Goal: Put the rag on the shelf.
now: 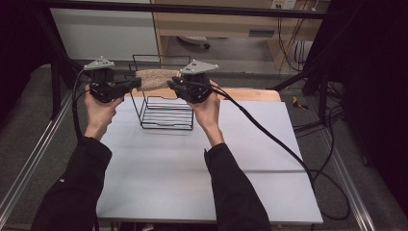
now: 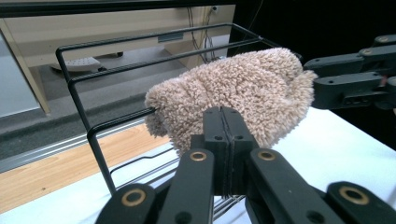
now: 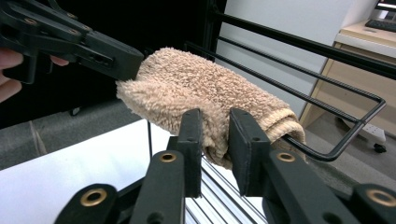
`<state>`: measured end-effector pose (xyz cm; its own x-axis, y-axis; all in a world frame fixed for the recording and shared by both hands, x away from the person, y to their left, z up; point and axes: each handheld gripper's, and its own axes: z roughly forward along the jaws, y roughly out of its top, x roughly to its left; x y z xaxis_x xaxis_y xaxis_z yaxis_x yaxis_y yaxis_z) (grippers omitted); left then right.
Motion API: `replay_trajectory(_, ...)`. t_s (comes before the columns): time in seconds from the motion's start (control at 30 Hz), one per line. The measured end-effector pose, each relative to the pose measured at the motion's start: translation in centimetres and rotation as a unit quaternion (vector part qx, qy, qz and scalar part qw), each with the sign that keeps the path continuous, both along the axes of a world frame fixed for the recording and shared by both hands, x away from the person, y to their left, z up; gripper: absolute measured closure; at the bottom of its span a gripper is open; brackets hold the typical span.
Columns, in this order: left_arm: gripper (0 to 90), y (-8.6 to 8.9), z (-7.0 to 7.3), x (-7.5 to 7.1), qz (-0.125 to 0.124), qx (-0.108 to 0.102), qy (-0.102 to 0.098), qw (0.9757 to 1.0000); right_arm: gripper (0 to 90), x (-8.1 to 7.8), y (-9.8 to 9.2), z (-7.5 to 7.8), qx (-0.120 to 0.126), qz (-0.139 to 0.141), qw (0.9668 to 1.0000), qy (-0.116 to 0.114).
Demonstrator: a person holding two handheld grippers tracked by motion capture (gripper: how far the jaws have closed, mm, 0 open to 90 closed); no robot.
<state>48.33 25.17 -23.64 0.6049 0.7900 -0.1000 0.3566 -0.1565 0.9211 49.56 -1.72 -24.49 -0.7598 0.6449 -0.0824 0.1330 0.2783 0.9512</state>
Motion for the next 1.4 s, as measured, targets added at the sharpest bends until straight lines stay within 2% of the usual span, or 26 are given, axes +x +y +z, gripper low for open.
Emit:
replay_trajectory(0.1, 89.6, 0.0, -0.1, 0.0, 0.001, 0.001, 0.0, 1.0, 68.3, -0.2, -0.2, 0.3, 0.006, 0.004, 1.0, -0.001)
replay_trajectory(0.33, 89.7, -0.2, -0.5, 0.1, 0.002, 0.013, -0.001, 0.9999, 64.7, 0.1, -0.6, 1.1, 0.033, 0.006, 0.9994, 0.003)
replay_trajectory(0.47, 89.6, -0.2, -0.8, 0.0, -0.001, 0.017, -0.001, 0.9999, 73.6, 0.0, -0.1, 1.0, 0.024, 0.015, 0.9995, 0.014)
replay_trajectory(0.6, 89.4, -0.2, -1.3, 0.0, -0.002, 0.023, 0.001, 0.9997, 82.7, 0.3, 0.3, 0.0, 0.005, 0.007, 0.999, 0.044)
replay_trajectory(0.8, 89.3, -0.2, -2.0, 0.2, 0.0, 0.027, 0.006, 0.9996, 86.0, 0.5, 0.6, -1.2, -0.014, -0.005, 0.9982, 0.057)
replay_trajectory(1.13, 89.3, -0.7, -2.4, 0.8, 0.009, 0.025, 0.009, 0.9996, 83.4, 1.0, 0.5, -1.6, -0.01, -0.02, 0.9986, 0.048)
replay_trajectory(1.4, 85.3, -0.3, -2.0, 0.1, 0.005, 0.026, 0.003, 0.9996, 75.6, 0.3, 0.1, -1.0, 0.0, -0.005, 0.9991, 0.042)
